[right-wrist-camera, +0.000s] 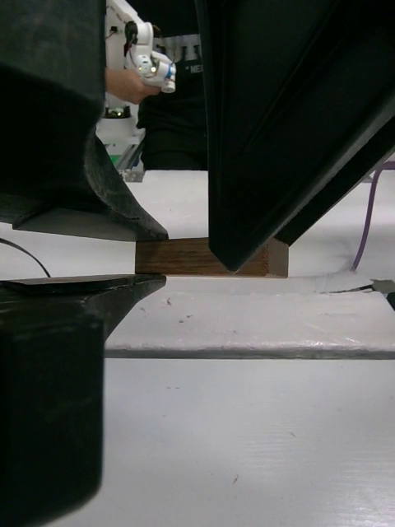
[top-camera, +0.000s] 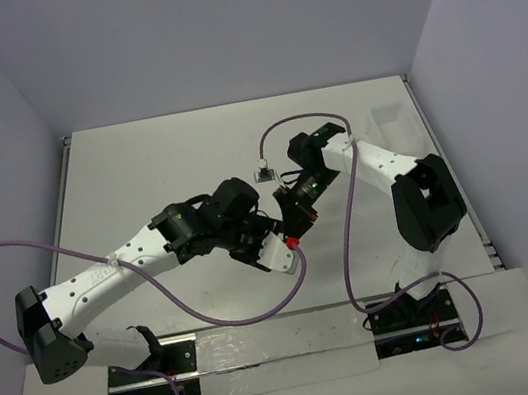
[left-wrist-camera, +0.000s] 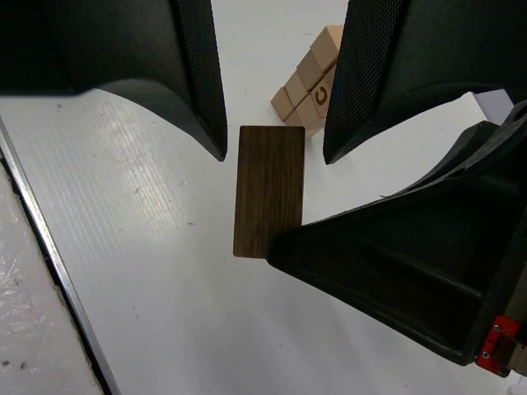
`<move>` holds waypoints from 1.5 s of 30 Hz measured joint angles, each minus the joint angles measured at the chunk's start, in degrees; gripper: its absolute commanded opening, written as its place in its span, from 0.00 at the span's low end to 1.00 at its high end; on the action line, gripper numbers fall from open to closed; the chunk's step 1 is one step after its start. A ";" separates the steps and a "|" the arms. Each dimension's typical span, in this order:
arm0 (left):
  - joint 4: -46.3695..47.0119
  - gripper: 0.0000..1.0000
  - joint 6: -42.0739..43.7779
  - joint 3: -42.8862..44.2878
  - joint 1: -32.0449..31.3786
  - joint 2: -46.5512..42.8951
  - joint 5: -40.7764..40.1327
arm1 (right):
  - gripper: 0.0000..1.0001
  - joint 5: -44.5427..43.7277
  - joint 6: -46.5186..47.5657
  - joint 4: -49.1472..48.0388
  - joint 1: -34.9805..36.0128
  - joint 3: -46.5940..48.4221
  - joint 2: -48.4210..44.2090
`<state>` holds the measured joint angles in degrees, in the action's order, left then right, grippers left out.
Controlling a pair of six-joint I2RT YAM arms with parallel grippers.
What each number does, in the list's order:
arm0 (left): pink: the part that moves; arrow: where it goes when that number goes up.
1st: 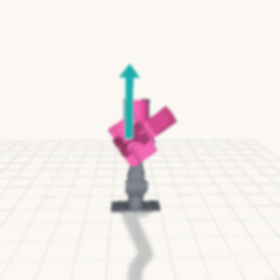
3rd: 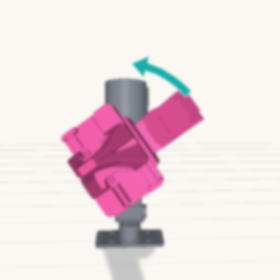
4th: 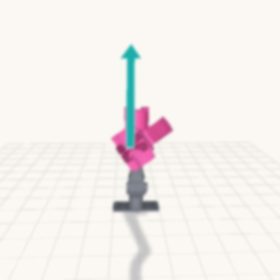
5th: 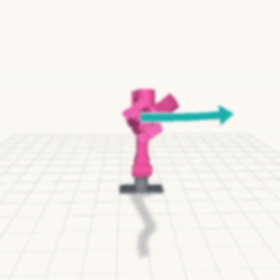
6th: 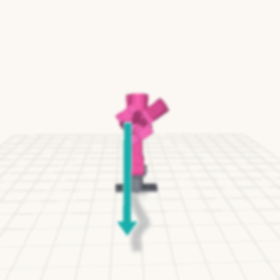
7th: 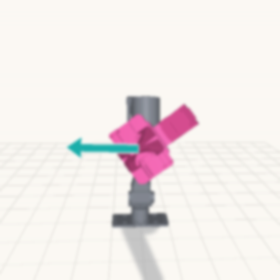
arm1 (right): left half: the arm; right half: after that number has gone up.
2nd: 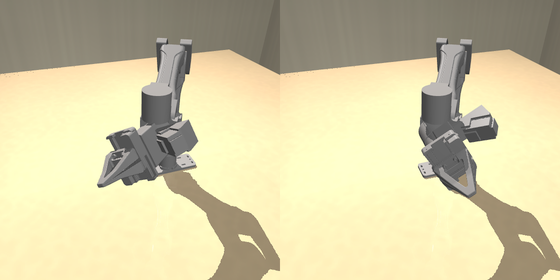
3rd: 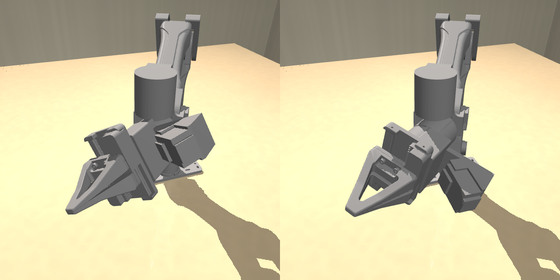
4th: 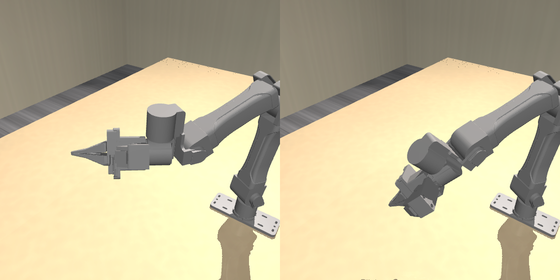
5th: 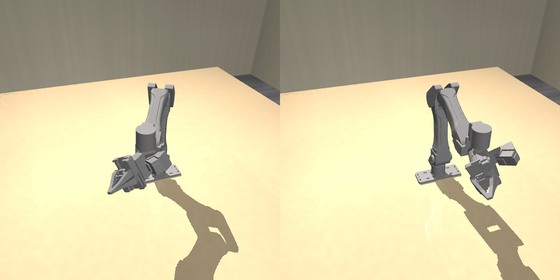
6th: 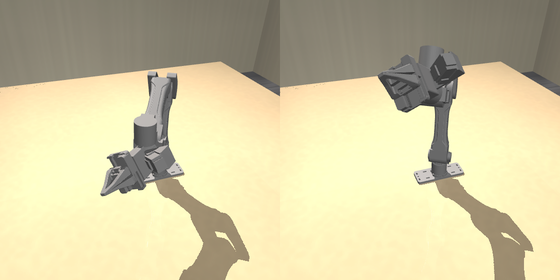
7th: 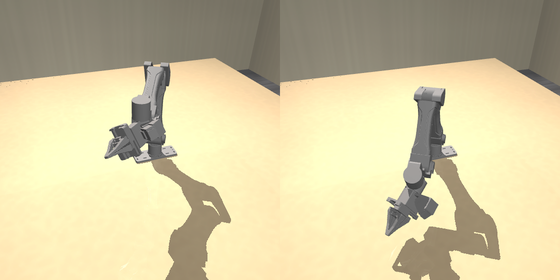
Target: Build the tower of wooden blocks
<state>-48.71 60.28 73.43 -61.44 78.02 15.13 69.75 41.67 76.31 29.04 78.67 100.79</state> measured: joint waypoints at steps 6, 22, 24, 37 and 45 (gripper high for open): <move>-0.04 0.52 0.42 0.00 -0.85 0.00 -0.68 | 0.00 0.39 -0.72 0.02 0.02 0.00 0.42; 1.05 0.01 0.58 -1.58 -1.24 -0.34 -1.60 | 0.45 -0.19 -1.75 -0.05 0.09 0.00 0.42; 1.70 0.00 0.36 -2.32 -1.24 -0.81 -1.73 | 0.81 -0.09 -1.97 -0.07 0.09 0.00 0.42; -0.42 0.00 -2.64 -3.66 16.49 -7.10 5.85 | 1.00 0.42 -3.94 0.76 -7.63 6.13 0.26; -8.68 0.01 3.62 8.30 37.43 1.52 16.03 | 1.00 0.21 -3.70 0.62 -15.34 12.95 0.25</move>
<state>-57.39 63.90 81.73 -24.01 79.54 31.16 69.95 37.97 76.93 13.69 91.62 101.04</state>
